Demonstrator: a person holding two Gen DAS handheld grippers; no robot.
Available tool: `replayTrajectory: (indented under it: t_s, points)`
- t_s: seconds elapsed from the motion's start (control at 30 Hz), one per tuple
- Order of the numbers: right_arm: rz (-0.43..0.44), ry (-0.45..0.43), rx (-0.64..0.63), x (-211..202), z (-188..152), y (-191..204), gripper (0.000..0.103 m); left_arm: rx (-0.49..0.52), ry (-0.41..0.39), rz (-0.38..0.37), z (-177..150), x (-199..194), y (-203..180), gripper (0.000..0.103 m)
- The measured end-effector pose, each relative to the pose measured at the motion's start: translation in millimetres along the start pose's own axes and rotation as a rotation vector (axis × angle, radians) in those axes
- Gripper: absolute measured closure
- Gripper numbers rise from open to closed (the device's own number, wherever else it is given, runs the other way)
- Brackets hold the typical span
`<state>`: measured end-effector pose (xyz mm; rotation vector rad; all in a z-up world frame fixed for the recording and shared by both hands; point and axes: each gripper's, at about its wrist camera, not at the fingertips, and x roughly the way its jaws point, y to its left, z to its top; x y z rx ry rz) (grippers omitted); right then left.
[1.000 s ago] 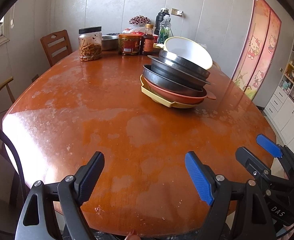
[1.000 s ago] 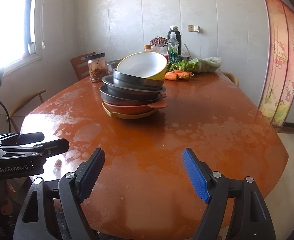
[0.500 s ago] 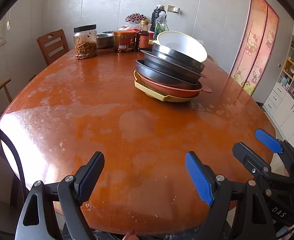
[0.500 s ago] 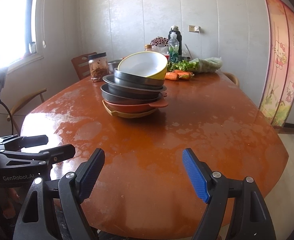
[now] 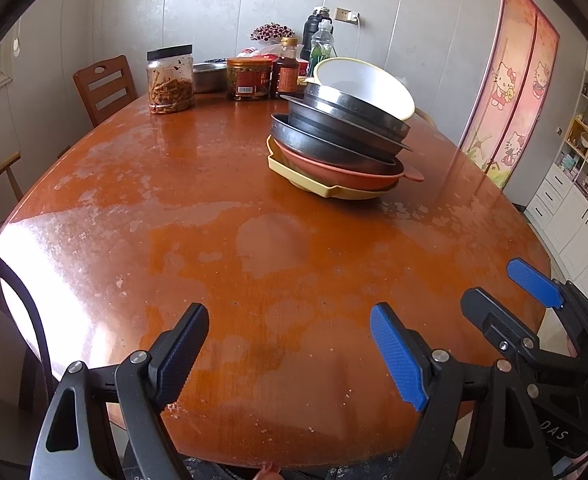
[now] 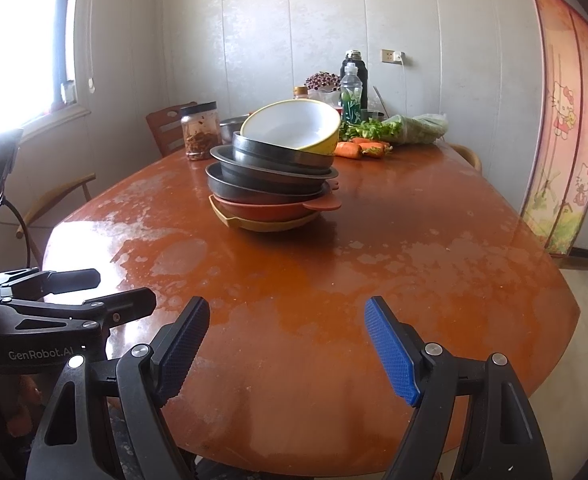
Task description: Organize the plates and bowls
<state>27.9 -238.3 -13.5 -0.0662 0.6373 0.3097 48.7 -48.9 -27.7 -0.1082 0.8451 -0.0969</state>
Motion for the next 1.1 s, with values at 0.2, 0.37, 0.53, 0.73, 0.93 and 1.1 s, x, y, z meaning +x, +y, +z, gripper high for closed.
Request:
replayTrajectory:
  t_s: [0.2, 0.37, 0.53, 0.73, 0.93, 1.1]
  points:
    - [0.001, 0.004, -0.001, 0.9, -0.9, 1.8, 0.022, -0.003, 0.001, 0.001, -0.1, 0.6, 1.1, 0.020]
    - [-0.003, 0.002, 0.000, 0.3, -1.1, 1.3, 0.022, -0.010, -0.013, -0.007, -0.3, -2.6, 2.4, 0.020]
    - [-0.008, 0.000, 0.002, 0.5, -0.6, 0.1, 0.022, -0.013, -0.010, -0.006, -0.2, -2.3, 4.3, 0.020]
    - [-0.005, 0.006, 0.002, 3.4, -1.1, 0.8, 0.022, -0.017, -0.003, -0.008, 0.3, 0.7, 7.2, 0.020]
    - [-0.004, 0.016, 0.004, 8.5, -0.5, 0.0, 0.022, -0.017, 0.013, -0.009, 3.8, 6.5, 9.6, 0.020]
    - [-0.016, 0.027, 0.014, 13.1, 4.8, -3.8, 0.022, -0.011, 0.021, -0.006, 14.0, 10.0, 13.9, 0.020]
